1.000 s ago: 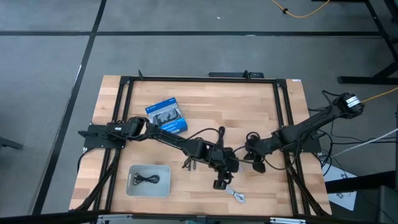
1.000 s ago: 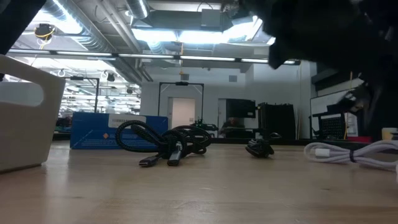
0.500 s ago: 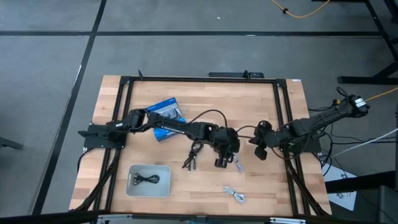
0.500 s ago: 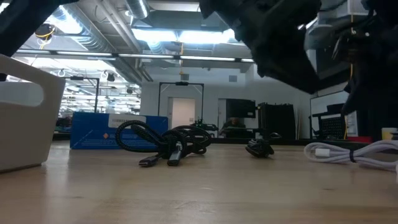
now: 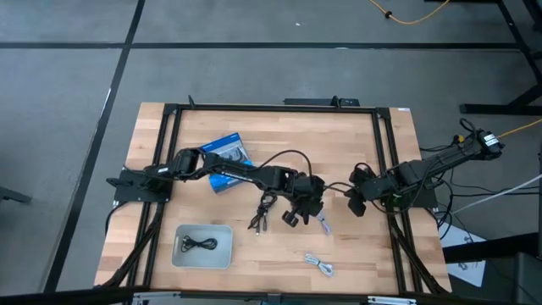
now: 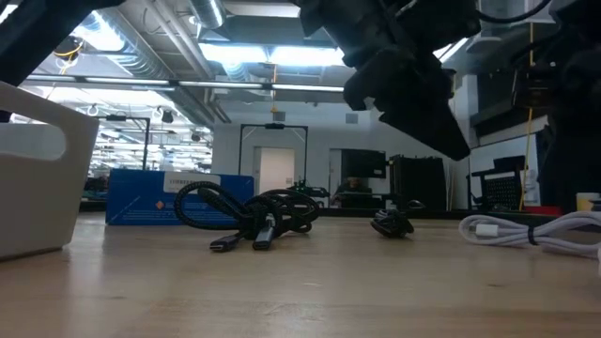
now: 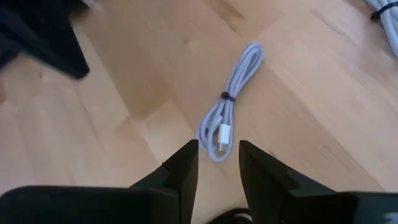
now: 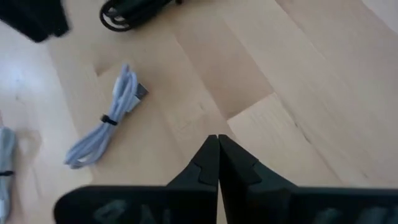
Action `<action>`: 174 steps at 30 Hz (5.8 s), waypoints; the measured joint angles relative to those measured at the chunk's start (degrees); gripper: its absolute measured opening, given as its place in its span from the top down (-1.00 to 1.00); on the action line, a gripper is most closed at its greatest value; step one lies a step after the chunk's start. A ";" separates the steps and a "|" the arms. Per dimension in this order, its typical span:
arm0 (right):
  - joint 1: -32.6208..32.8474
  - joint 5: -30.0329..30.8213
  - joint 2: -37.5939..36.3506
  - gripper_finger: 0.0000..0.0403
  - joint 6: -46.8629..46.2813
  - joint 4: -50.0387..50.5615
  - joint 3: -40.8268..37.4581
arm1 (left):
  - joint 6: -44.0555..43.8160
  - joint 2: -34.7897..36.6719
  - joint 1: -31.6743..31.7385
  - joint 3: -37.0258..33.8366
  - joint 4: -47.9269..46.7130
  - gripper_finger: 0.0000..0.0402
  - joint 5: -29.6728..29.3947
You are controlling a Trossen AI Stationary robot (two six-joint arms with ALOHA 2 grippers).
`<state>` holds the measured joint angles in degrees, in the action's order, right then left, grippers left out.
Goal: Pick and place USB-C Cables
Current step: Put the purple usb cable into the white bin
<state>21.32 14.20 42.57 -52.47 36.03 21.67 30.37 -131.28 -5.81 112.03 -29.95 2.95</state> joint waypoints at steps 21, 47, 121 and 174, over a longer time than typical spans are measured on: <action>0.02 -2.40 0.13 0.99 -1.25 0.28 -0.02 | -0.20 -6.44 0.75 -0.10 9.87 0.45 2.57; 0.02 -2.33 0.13 0.99 -1.27 0.26 -0.02 | -7.02 -10.08 0.77 0.17 7.00 0.45 3.64; 0.28 -1.88 3.56 0.93 -1.25 -1.89 -0.09 | -47.69 13.18 -19.23 14.00 -59.97 1.00 -25.13; 0.31 -6.75 3.54 0.93 7.58 -0.09 -0.07 | -113.70 34.21 -42.11 -27.76 -51.45 0.85 -10.72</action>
<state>21.63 7.44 46.11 -44.88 35.94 21.61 -83.33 -97.08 -47.92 84.27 -81.41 -7.77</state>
